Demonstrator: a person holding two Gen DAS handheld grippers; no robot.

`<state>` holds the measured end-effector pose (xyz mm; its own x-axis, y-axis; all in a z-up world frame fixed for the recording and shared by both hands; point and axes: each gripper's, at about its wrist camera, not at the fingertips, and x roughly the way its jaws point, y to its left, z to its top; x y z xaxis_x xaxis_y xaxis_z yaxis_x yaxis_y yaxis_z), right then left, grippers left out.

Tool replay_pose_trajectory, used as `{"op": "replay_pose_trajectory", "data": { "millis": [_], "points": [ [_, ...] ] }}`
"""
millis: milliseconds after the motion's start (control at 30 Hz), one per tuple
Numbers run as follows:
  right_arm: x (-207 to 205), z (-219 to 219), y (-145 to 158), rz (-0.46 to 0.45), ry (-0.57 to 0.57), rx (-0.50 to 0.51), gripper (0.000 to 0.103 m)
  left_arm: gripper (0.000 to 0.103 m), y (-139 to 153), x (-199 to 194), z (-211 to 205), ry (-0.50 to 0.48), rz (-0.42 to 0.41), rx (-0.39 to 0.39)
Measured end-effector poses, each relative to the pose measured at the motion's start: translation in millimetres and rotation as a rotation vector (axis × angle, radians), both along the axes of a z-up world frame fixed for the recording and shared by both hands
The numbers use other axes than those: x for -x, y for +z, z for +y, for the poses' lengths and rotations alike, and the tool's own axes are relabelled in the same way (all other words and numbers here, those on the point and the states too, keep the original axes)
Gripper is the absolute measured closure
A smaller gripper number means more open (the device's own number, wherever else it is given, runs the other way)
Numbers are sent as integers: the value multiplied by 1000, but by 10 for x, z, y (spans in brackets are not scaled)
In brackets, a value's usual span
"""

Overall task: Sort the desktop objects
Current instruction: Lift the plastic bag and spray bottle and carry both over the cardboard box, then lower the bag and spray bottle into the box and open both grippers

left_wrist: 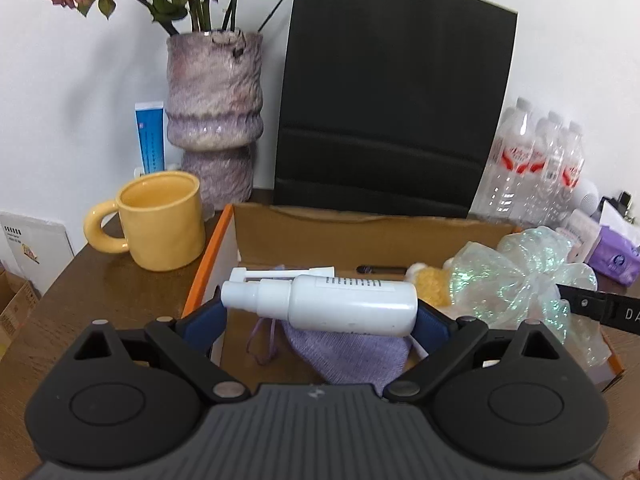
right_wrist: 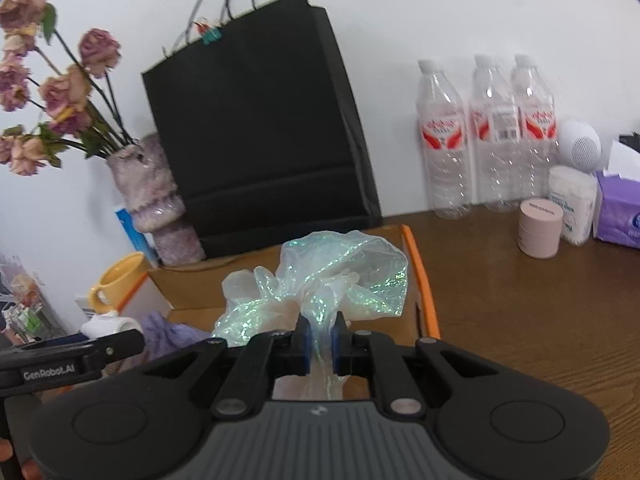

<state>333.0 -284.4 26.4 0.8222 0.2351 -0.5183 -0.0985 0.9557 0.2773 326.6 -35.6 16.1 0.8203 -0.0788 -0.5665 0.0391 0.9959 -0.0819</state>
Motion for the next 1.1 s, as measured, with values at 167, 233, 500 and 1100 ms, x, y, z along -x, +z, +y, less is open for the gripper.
{"op": "replay_pose_trajectory", "data": {
  "millis": [167,233,500,1100],
  "points": [
    [-40,13,-73,21,-2,18,94,5,-77,-40,-22,-9,26,-17],
    [-56,18,-103,30,-3,25,94,5,-101,-55,-24,-8,35,-22],
    [-114,43,-210,62,-3,55,93,5,-197,-111,-73,-14,68,-63],
    [-79,121,-156,40,19,79,57,5,-262,-126,-135,-21,85,-101]
  ]
}}
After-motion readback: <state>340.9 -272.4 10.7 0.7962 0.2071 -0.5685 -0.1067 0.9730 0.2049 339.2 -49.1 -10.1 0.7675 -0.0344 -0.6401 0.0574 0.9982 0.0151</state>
